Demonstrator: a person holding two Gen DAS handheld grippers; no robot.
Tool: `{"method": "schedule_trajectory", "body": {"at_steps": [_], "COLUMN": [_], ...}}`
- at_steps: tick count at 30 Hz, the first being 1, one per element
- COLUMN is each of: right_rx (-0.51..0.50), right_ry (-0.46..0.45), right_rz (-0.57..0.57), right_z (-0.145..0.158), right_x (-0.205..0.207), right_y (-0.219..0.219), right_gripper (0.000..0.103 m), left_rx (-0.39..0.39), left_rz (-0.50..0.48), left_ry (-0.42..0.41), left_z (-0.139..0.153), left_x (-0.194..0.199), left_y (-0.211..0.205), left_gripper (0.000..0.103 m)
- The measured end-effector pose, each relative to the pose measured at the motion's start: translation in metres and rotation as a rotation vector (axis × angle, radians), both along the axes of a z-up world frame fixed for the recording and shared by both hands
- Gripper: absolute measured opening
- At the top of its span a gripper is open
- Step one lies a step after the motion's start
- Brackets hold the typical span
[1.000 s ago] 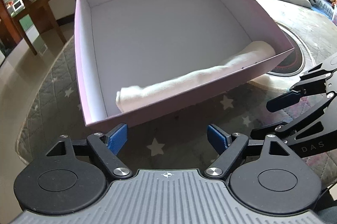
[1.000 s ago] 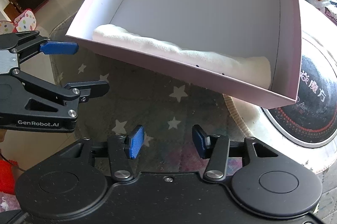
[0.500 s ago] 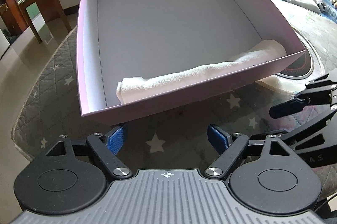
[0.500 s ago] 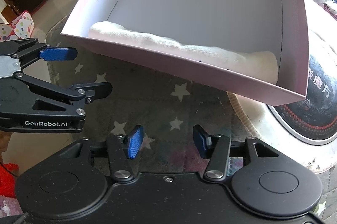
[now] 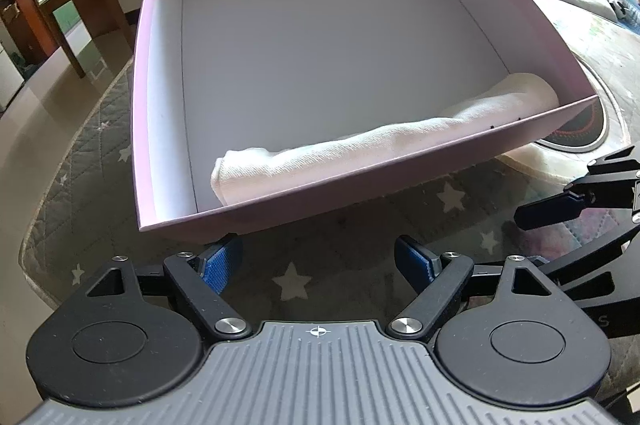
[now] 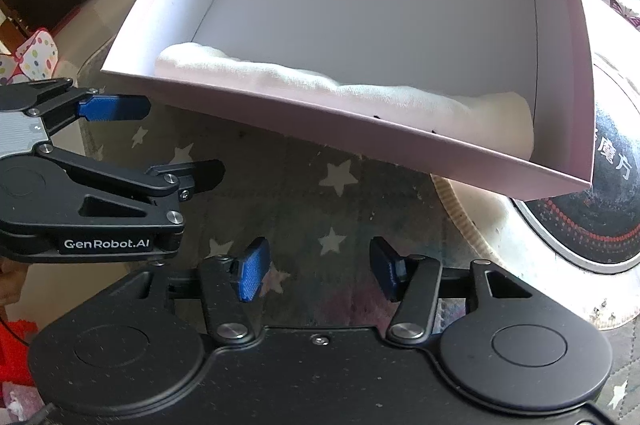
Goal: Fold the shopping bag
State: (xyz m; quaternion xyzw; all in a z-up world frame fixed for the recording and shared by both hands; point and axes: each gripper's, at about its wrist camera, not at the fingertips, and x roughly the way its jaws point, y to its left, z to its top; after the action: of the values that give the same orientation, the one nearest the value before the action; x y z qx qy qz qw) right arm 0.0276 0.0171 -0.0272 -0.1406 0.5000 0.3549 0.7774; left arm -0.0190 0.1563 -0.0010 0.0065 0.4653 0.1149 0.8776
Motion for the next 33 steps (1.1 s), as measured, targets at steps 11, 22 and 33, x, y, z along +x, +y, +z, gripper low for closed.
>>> {"method": "schedule_trajectory", "body": {"at_steps": [11,22,33], "right_rx": [-0.011,-0.017,-0.013], "right_ry": [-0.022,-0.050,-0.057], "right_rz": [-0.022,-0.028,-0.038], "right_z": [-0.004,-0.007,-0.017], "right_x": [-0.001,0.007,0.017], "right_y": [0.001,0.010,0.024], "right_gripper": [0.069,0.075,0.078], "left_rx": [-0.014,-0.021,-0.019], "left_rz": [0.013,0.013,0.034], "left_ry": [0.005,-0.005,-0.003], "left_z": [-0.004,-0.010,-0.013], "left_x": [0.002,0.011,0.010], "left_y": [-0.002,-0.011,-0.015], "left_gripper": [0.084,0.084,0.084]}}
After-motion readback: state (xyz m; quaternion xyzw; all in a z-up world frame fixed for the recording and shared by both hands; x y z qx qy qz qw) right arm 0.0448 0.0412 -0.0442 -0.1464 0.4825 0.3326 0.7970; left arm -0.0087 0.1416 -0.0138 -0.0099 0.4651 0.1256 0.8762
